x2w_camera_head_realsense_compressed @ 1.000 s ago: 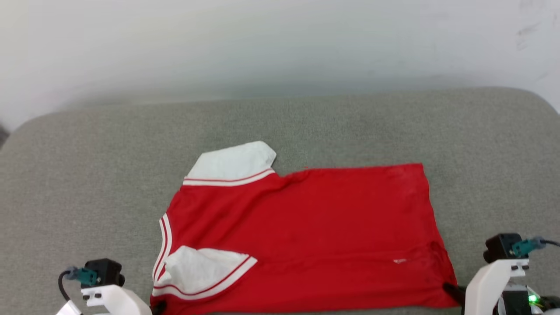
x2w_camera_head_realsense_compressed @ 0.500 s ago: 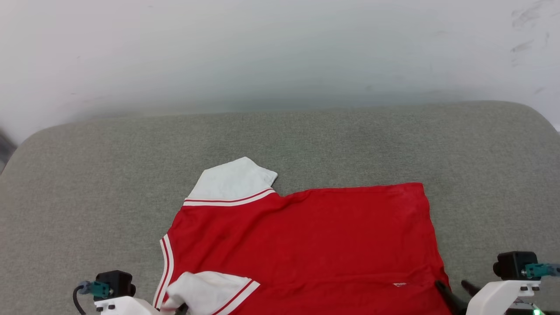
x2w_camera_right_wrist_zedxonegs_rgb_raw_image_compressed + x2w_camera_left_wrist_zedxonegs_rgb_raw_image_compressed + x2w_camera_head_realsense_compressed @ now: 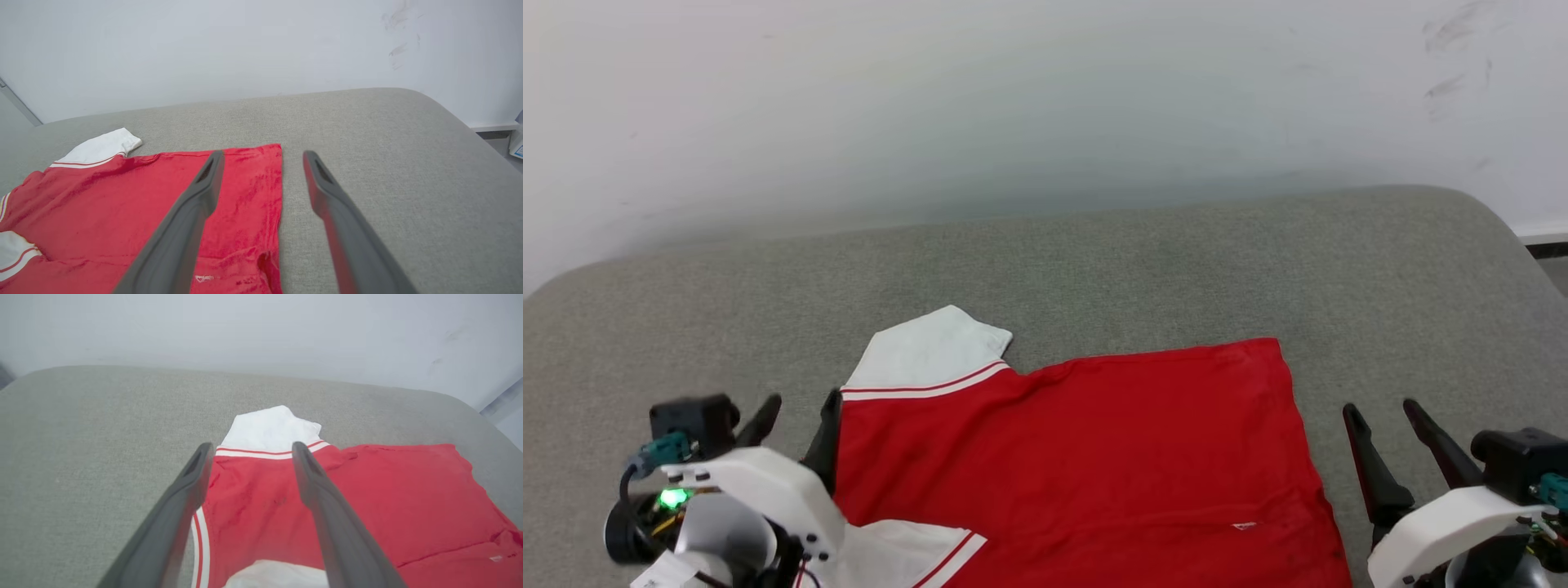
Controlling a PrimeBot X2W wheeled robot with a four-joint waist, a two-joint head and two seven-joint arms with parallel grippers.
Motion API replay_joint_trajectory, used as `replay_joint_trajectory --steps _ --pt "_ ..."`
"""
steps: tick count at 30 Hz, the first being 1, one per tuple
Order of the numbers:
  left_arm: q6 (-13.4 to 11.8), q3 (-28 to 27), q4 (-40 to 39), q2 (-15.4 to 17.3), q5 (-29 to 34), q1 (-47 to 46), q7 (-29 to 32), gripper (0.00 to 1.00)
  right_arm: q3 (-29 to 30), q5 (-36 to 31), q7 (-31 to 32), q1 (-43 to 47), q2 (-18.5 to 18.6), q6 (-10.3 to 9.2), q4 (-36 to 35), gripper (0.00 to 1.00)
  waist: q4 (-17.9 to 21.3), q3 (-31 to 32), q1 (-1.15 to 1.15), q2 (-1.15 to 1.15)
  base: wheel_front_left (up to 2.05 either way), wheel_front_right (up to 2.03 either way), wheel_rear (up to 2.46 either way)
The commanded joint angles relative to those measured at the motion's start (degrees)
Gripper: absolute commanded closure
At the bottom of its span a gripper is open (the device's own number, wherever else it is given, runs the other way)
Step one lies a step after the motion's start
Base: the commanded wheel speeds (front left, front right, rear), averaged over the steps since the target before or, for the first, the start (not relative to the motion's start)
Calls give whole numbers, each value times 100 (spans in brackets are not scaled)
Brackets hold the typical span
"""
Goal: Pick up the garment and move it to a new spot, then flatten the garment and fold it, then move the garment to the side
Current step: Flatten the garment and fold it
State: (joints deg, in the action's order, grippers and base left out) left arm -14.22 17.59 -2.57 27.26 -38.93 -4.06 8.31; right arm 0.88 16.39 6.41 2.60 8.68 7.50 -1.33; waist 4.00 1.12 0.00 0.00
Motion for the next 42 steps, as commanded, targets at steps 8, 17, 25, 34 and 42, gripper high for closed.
replay_joint_trajectory --steps 8,17,25,34,42 --pt "106 30 428 -189 294 -1088 -378 0 -130 -145 -178 -375 -132 -2 -656 0 273 -709 0 0 0 0 0" --pt "629 128 1615 -72 145 -2575 191 0 -368 -229 -392 -1068 -79 -2 -968 0 741 -1577 0 0 0 0 0" --pt "1266 396 2817 222 -193 -3643 1673 0 -493 -145 -467 -1401 -107 -2 -813 0 1083 -1925 0 0 0 0 0" --pt "1628 758 3832 518 -373 -4281 3323 0 -508 -4 -630 -1415 -233 -2 -578 0 1372 -2224 0 0 0 0 0" --pt "1618 1147 4347 294 -542 -4042 4466 100 -504 180 -616 -1425 -269 -2 -411 0 1453 -2343 0 0 0 0 0"
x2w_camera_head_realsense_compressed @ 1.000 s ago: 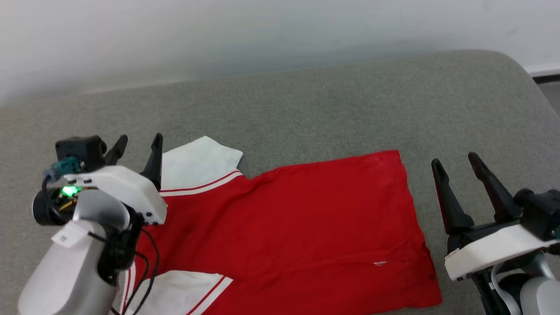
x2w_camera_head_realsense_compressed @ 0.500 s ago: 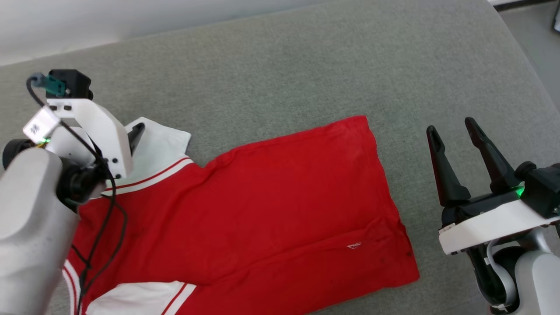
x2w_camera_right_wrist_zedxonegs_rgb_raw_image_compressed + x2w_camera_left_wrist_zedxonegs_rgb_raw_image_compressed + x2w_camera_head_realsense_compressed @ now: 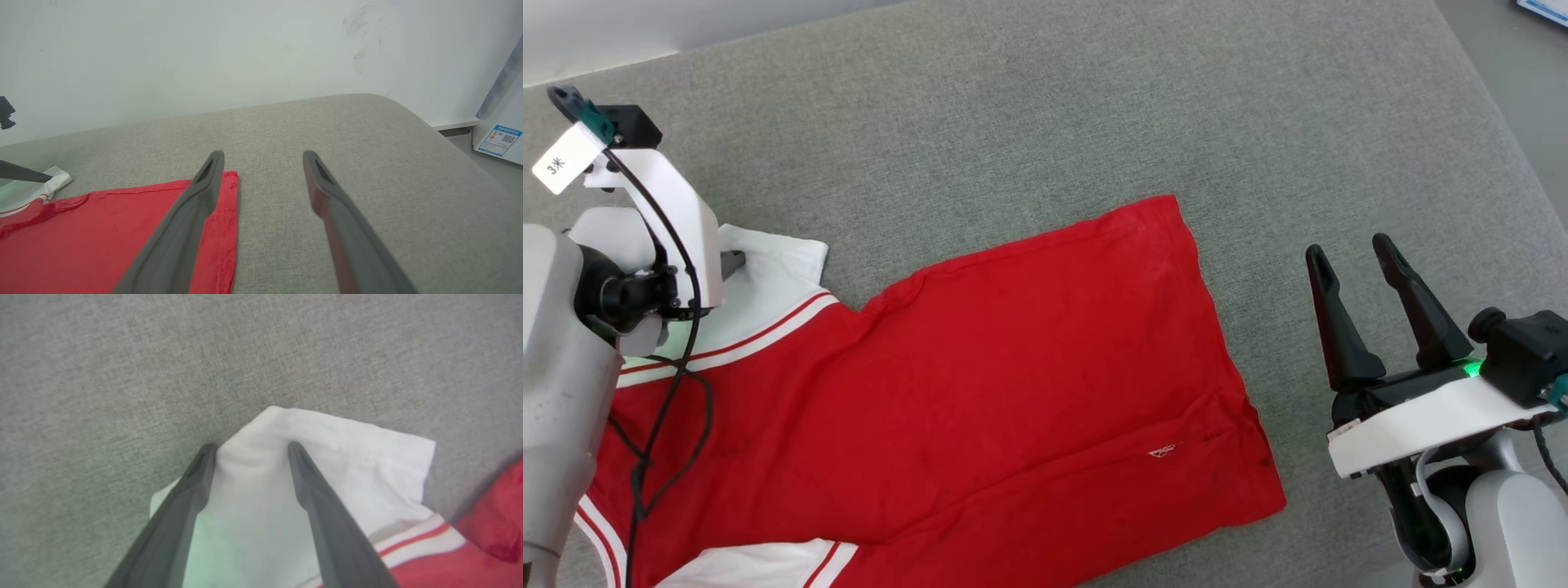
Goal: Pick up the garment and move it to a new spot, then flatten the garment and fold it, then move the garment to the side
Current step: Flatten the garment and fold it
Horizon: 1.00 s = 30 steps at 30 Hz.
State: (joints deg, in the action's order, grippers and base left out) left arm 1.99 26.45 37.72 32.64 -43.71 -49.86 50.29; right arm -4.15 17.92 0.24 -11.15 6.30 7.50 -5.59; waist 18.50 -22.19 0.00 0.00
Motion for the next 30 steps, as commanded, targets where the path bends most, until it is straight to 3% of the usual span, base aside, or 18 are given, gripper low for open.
replay_joint_trajectory --steps 1,8,14,22,30 --pt "-15 262 323 -294 -85 554 281 100 3 45 3 -72 -24 -2 28 0 4 -23 0 0 0 0 0" --pt "-17 175 343 -422 -127 592 -109 100 35 397 173 -197 61 -2 310 0 -75 86 0 0 0 0 0" --pt "-1 17 250 -492 -25 396 -1001 100 126 883 559 -546 252 -2 1040 0 -351 360 0 0 0 0 0" --pt "41 -182 -48 -784 -45 207 -2002 100 -75 1306 1906 -1365 727 -2 2187 0 -933 534 0 0 0 0 0" --pt "41 -48 -524 -1016 70 -1 -2294 100 -296 1428 3325 -2325 936 -2 3020 0 -1429 287 0 0 0 0 0"
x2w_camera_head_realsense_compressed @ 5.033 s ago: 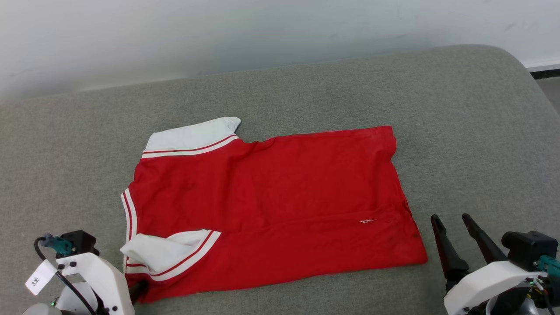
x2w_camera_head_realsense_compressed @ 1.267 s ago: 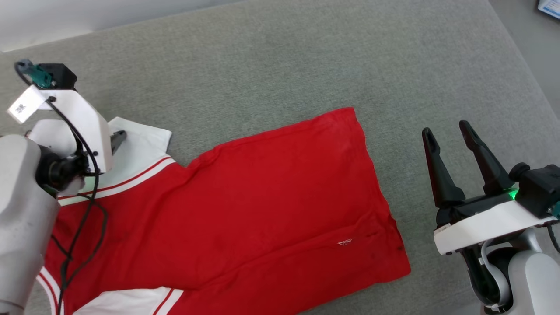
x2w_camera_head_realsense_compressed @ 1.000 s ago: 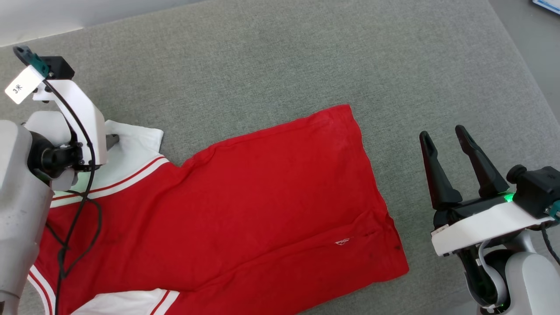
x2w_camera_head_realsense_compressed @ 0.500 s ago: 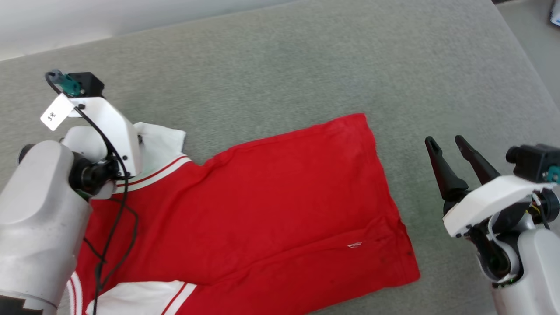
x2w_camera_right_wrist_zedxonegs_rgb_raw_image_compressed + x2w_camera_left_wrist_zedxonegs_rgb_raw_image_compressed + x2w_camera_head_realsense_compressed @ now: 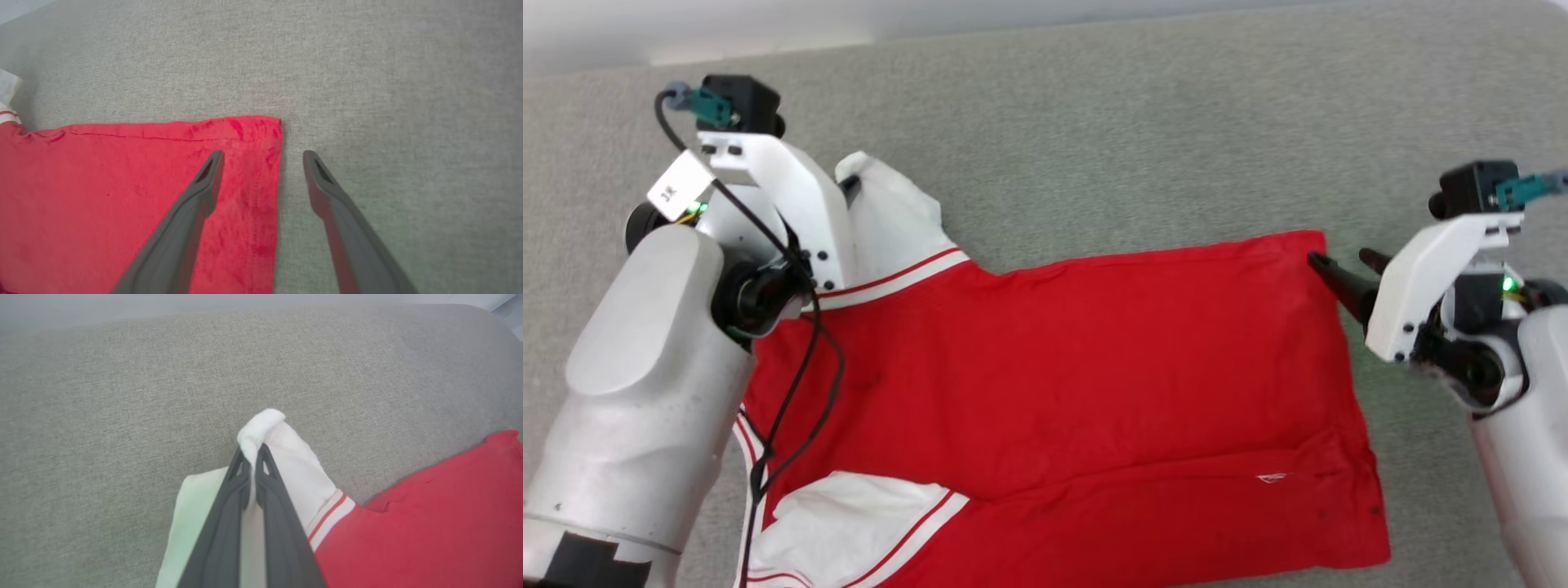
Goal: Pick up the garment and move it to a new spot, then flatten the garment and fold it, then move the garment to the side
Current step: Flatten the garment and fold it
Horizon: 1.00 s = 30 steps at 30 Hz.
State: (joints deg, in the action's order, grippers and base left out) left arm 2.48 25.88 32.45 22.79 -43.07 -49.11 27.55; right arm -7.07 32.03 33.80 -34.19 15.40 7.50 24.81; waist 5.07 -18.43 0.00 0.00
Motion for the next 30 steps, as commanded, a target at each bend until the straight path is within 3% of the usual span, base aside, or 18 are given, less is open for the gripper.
replay_joint_trajectory --steps 1,11,12,13,14,20,30 --pt "-25 26 -58 -67 12 -98 -11 100 2 -20 62 -141 63 -2 96 0 -139 -141 0 0 0 0 0" --pt "40 147 -401 -221 -16 -178 -10 100 -257 -98 1006 -882 -21 -2 1358 0 -467 -483 0 0 0 0 0" --pt "41 152 -398 -209 -24 -156 -13 100 -285 -111 1121 -879 -39 -2 1476 13 -473 -487 0 0 0 0 0" --pt "42 153 -396 -201 -31 -142 -18 100 -322 -125 1167 -890 -56 -2 1532 62 -476 -490 0 0 0 0 0" --pt "49 154 -395 -196 -42 -125 -29 100 -317 -80 1217 -902 -85 -2 1585 100 -479 -490 0 0 0 0 0" --pt "43 124 -356 -124 -57 -29 -111 100 -335 -26 1190 -1100 34 -1 1530 100 -461 -382 0 0 0 0 0" --pt "-205 -226 -787 206 -274 1053 -670 100 -52 276 470 -496 268 -2 403 100 -347 358 0 0 0 0 0"
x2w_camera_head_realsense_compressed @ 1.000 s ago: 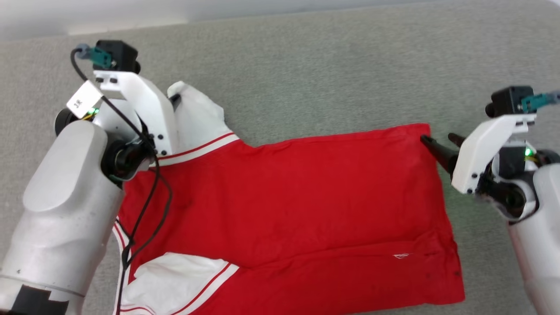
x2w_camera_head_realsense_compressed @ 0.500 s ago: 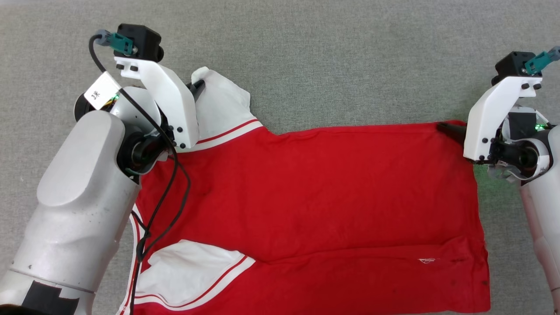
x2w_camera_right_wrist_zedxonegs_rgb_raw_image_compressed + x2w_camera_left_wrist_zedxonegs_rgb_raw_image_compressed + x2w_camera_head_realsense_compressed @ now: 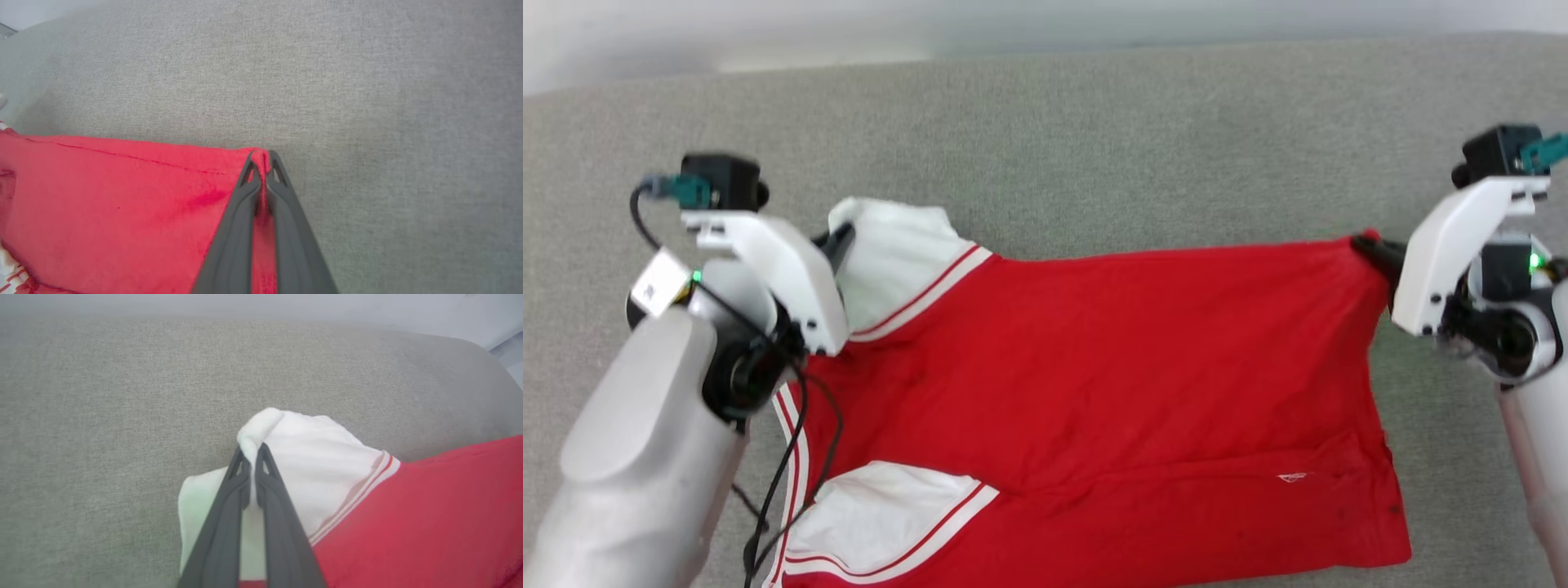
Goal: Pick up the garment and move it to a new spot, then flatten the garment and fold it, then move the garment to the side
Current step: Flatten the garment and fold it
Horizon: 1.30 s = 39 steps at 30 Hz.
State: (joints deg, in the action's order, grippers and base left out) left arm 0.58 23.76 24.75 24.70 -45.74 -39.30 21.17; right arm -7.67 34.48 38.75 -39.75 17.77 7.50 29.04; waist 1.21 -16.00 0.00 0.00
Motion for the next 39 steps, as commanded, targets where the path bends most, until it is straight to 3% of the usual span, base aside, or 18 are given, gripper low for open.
replay_joint_trajectory --steps 1,8,16,25,26,27,28,33,39 --pt "-55 -45 -99 54 -34 247 -88 100 29 30 -60 210 56 -2 -106 100 40 190 0 0 0 0 0" --pt "-479 -180 -795 238 -158 1612 -311 100 237 9 -209 1509 77 -2 -695 100 2 665 0 0 0 0 0" --pt "-931 -192 -1484 286 -328 3047 -395 100 603 -56 -544 2785 -201 -2 -1097 100 -20 994 0 0 0 0 0" --pt "-1150 -75 -1708 221 -435 3856 -337 100 884 -227 -868 3517 -457 -3 -1270 100 29 1113 0 0 0 0 0" --pt "-1145 -60 -1699 192 -455 3902 -338 83 904 -268 -927 3585 -489 -3 -1273 100 35 1124 0 0 0 0 0" --pt "-1141 -44 -1678 176 -459 3930 -358 62 939 -297 -1010 3642 -513 -3 -1284 78 38 1140 0 0 0 0 0" --pt "-1134 -31 -1636 128 -459 3978 -423 0 938 -343 -1134 3749 -585 -3 -1304 0 46 1167 0 0 0 0 0" --pt "-1078 -11 -1674 68 -301 4028 -786 0 1036 -447 -1445 4083 -707 -2 -1504 0 15 1310 0 0 0 0 0" --pt "-1229 -165 -1892 -64 -117 4048 -1398 0 1165 -547 -1473 4406 -752 -2 -2013 0 -12 1442 0 0 0 0 0"
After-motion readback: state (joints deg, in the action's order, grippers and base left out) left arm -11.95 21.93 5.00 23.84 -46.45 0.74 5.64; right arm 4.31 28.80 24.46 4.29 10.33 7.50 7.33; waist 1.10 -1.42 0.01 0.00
